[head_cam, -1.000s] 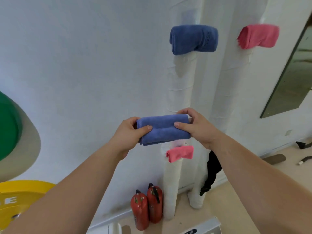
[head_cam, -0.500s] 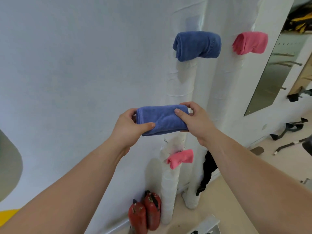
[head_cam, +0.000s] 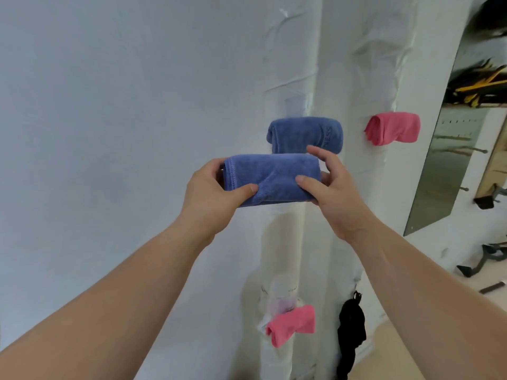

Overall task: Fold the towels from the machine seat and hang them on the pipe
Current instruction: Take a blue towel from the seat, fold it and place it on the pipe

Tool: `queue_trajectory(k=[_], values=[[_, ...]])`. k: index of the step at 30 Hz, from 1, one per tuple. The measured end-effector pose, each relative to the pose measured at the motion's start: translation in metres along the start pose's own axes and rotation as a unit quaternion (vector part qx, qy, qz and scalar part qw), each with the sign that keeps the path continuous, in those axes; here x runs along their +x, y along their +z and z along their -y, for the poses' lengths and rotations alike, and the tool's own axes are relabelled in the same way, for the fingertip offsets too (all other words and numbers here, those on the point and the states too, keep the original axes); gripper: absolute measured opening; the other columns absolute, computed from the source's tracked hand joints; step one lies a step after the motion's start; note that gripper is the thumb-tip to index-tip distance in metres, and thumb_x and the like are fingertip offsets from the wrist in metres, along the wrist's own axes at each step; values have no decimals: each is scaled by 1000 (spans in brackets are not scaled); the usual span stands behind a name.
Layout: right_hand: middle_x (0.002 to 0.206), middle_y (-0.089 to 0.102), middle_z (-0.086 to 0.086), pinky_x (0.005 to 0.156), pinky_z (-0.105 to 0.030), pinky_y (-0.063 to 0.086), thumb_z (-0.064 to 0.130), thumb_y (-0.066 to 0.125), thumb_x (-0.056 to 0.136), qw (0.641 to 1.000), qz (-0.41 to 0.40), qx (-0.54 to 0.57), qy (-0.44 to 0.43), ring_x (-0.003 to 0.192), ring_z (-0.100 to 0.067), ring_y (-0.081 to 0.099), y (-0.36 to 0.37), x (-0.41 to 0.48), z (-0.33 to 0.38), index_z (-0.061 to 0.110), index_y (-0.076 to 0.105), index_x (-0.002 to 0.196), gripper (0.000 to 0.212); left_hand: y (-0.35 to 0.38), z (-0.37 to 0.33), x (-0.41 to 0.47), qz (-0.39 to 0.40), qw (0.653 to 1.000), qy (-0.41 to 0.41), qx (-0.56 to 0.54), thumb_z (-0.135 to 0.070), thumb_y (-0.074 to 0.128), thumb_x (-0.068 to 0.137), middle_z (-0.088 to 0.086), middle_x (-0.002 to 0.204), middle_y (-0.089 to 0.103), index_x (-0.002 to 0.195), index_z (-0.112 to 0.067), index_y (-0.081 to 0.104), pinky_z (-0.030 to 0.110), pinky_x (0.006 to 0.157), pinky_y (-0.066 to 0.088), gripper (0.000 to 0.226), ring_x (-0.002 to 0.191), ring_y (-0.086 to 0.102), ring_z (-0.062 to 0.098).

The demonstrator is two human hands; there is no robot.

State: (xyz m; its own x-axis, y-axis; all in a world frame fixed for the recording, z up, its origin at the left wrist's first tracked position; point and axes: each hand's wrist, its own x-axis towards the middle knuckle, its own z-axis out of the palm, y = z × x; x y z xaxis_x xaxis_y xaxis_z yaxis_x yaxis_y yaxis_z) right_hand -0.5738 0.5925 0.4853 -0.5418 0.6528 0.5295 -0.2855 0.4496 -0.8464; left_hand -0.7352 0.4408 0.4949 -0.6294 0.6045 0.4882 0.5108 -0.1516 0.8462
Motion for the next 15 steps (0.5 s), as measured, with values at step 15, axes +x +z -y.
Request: queue_trajectory(k=[15], values=[[95,65,8,65,-28,52,5,56,97,962,70,44,-260,81,-13,59,-108,201,91,30,65,89,28,90,-166,123,-177,966,175,67,-26,79,86,-5,107,68,138,-39,45,16,69,48,64,91,66,7]])
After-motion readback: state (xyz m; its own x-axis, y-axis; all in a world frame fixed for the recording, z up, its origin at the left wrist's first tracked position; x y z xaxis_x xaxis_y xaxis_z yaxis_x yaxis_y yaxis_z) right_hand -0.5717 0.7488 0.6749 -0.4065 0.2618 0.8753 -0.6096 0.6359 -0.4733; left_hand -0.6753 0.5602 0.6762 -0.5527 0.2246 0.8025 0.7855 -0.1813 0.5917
